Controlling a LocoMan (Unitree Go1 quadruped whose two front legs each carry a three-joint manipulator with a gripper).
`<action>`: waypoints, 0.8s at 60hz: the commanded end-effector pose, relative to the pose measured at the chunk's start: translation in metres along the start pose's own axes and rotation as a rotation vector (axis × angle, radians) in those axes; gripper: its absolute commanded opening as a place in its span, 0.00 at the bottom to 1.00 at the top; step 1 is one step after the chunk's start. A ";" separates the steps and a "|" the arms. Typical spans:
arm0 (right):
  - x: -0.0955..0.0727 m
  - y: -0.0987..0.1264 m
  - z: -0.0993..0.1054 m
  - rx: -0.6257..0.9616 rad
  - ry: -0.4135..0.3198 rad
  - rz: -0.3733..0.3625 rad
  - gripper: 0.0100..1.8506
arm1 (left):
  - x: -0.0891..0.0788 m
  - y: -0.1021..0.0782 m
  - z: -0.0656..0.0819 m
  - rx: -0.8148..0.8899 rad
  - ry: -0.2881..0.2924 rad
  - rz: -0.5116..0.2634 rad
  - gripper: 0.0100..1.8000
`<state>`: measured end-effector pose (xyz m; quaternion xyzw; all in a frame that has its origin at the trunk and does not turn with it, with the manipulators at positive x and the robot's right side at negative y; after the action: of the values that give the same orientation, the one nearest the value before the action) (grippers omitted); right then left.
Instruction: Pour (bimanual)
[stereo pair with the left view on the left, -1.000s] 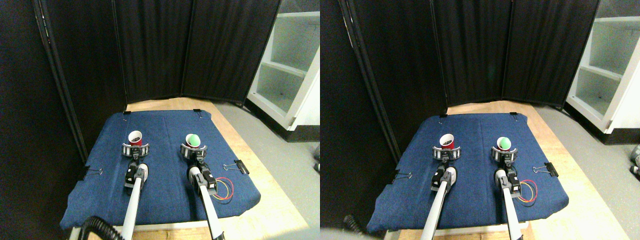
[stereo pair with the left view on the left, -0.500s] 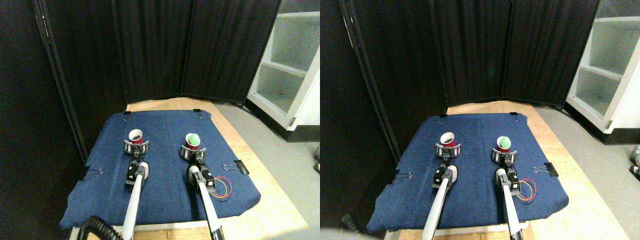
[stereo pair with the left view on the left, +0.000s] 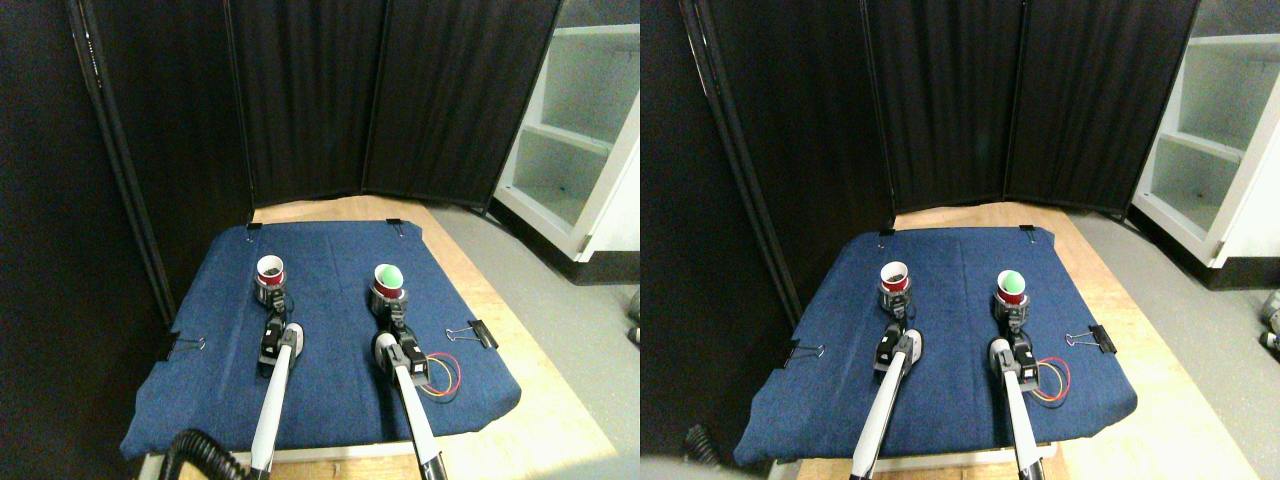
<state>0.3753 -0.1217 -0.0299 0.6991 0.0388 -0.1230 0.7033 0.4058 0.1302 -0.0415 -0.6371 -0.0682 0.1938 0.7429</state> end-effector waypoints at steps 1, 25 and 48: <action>0.003 -0.003 -0.003 0.013 0.001 0.028 0.01 | -0.001 0.003 -0.007 0.023 0.024 -0.003 0.00; -0.006 0.001 0.000 -0.002 -0.054 0.004 0.00 | -0.012 -0.006 -0.004 0.049 0.054 -0.024 0.00; -0.013 0.031 0.008 -0.054 -0.033 0.079 0.00 | -0.026 -0.033 -0.005 0.081 0.161 -0.046 0.00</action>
<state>0.3671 -0.1266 -0.0153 0.6792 0.0257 -0.1305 0.7218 0.3889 0.1176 -0.0238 -0.6062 0.0018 0.1536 0.7803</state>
